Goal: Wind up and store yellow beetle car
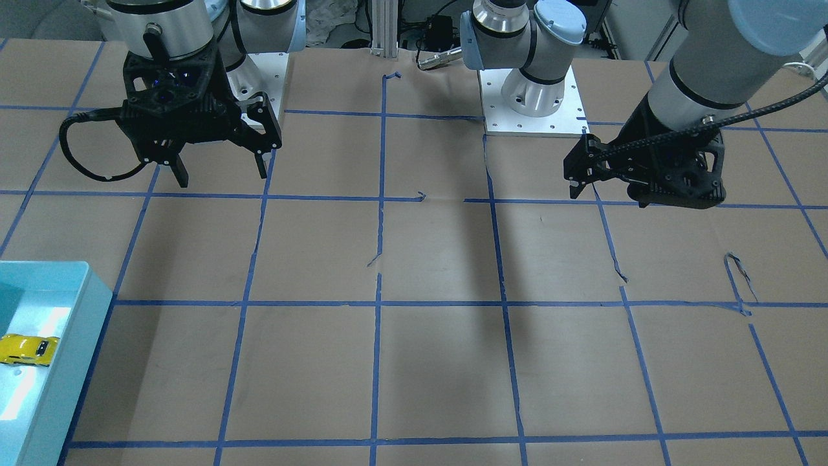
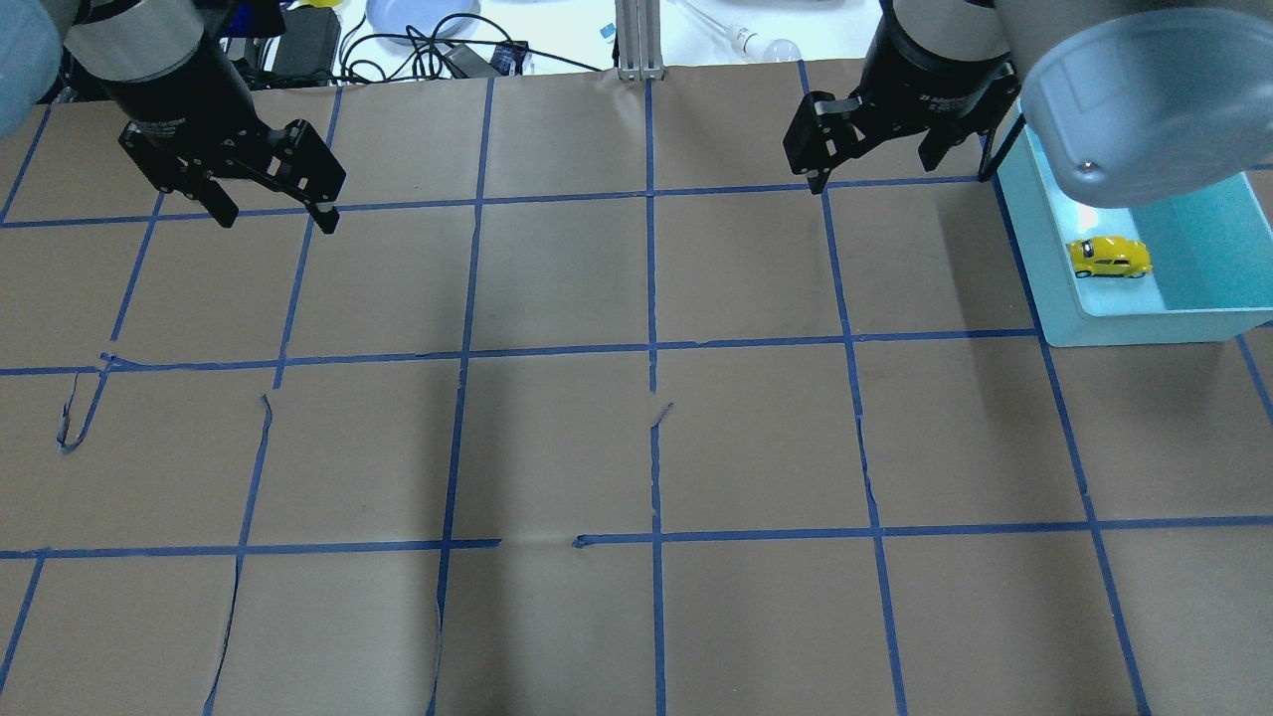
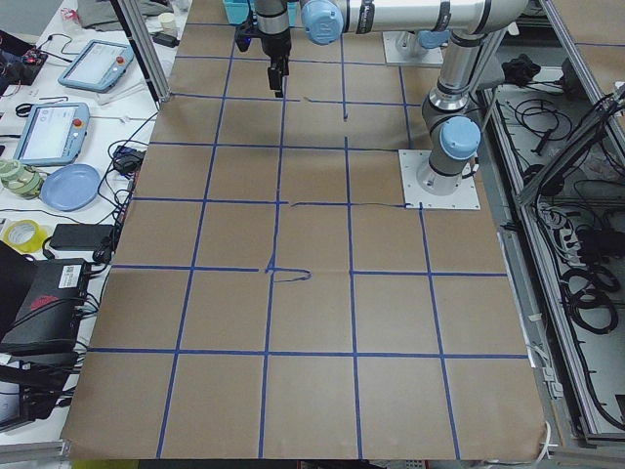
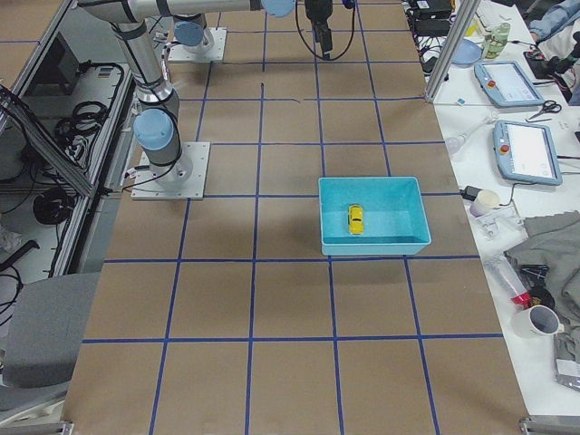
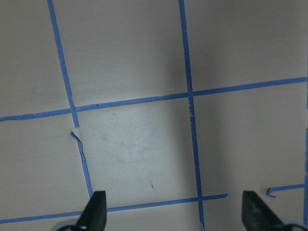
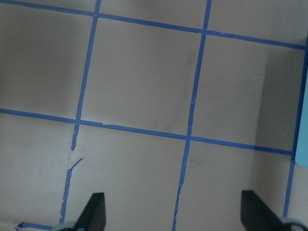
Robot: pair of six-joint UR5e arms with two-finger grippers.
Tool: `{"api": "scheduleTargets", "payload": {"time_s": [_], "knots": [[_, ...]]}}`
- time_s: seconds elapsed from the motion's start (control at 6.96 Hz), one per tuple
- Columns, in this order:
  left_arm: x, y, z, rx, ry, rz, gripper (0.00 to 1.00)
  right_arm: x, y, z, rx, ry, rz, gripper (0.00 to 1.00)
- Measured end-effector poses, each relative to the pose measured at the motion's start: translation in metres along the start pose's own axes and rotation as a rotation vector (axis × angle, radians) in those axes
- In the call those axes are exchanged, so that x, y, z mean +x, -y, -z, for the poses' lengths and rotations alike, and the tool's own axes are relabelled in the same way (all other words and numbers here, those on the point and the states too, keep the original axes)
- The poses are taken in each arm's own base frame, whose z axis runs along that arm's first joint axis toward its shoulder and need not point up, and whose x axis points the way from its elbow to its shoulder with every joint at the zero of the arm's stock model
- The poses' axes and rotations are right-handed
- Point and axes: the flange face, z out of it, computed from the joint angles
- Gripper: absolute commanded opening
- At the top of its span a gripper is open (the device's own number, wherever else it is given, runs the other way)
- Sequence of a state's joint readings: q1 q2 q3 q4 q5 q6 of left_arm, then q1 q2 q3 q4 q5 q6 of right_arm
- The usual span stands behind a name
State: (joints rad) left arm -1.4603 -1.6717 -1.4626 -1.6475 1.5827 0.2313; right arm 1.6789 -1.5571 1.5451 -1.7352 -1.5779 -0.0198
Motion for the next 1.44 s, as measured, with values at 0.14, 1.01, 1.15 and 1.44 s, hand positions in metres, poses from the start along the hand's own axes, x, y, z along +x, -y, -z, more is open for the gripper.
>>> {"api": "scheduleTargets", "payload": {"time_s": [0.14, 1.01, 1.15, 1.44], "knots": [[0.0, -0.0002, 0.0003, 0.001, 0.0, 0.0, 1.0, -0.0005, -0.0015, -0.0007, -0.002, -0.002, -0.038, 1.0], [0.0013, -0.0018, 0.0019, 0.003, -0.002, 0.0, 1.0, 0.0029, -0.0068, -0.0073, -0.051, -0.01, -0.064, 1.0], [0.0016, -0.002, 0.0004, 0.0, -0.003, 0.0, 1.0, 0.0045, -0.0067, -0.0078, -0.054, -0.014, -0.062, 1.0], [0.0017, -0.0033, -0.0039, -0.009, -0.003, 0.0, 1.0, 0.008, -0.0064, -0.0086, -0.059, -0.024, -0.057, 1.0]]}}
